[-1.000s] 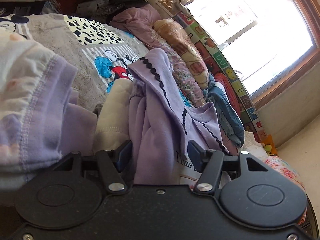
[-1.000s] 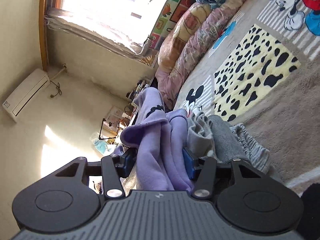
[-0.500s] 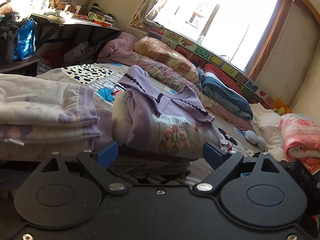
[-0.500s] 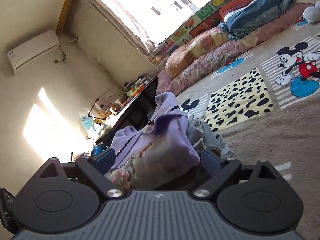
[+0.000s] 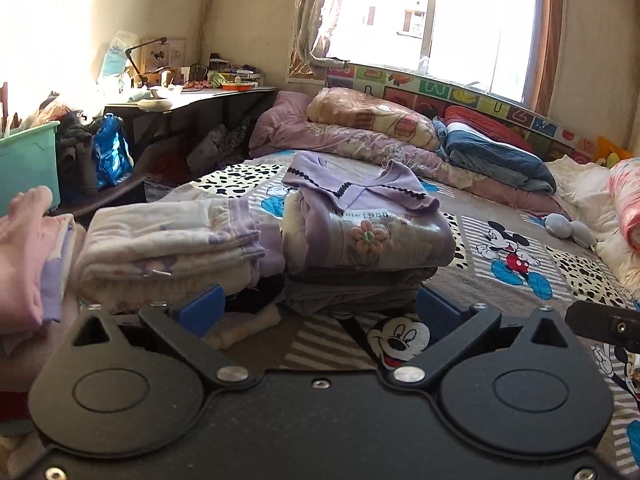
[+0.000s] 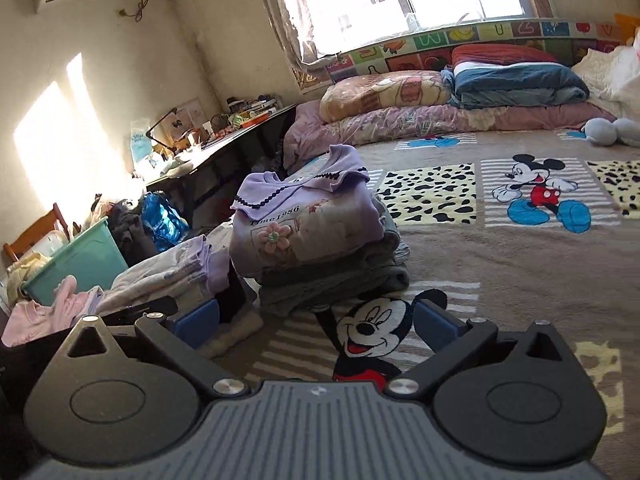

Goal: Fold clothes
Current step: 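Place the sweatshirt on the clothes stack and open both grippers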

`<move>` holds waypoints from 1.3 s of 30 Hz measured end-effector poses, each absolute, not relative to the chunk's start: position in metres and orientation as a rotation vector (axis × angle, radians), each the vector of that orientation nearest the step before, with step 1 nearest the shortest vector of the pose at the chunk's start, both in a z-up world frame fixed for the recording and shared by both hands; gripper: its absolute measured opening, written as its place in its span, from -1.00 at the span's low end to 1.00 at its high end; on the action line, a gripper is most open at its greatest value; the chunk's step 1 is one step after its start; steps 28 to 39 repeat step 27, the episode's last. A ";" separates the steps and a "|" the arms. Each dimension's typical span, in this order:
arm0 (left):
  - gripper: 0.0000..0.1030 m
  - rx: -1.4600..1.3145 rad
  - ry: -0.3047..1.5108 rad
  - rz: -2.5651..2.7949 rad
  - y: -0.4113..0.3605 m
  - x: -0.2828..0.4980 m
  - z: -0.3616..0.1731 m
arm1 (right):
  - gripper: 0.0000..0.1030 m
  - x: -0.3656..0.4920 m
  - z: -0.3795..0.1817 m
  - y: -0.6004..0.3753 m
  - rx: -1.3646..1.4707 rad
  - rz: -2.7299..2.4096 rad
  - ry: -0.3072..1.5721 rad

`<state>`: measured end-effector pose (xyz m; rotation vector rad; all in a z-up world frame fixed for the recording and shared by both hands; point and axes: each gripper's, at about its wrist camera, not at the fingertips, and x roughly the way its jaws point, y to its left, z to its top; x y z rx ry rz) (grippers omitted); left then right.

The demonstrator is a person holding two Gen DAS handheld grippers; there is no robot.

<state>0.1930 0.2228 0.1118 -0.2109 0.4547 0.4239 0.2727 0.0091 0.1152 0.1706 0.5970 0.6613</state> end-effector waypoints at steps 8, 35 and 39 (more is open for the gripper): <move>0.99 -0.125 0.456 0.456 0.204 0.171 0.138 | 1.00 0.242 0.137 0.016 0.083 0.633 0.589; 1.00 -0.135 0.416 0.427 0.190 0.121 0.156 | 1.00 0.189 0.159 0.025 0.009 0.614 0.635; 1.00 -0.135 0.416 0.427 0.190 0.121 0.156 | 1.00 0.189 0.159 0.025 0.009 0.614 0.635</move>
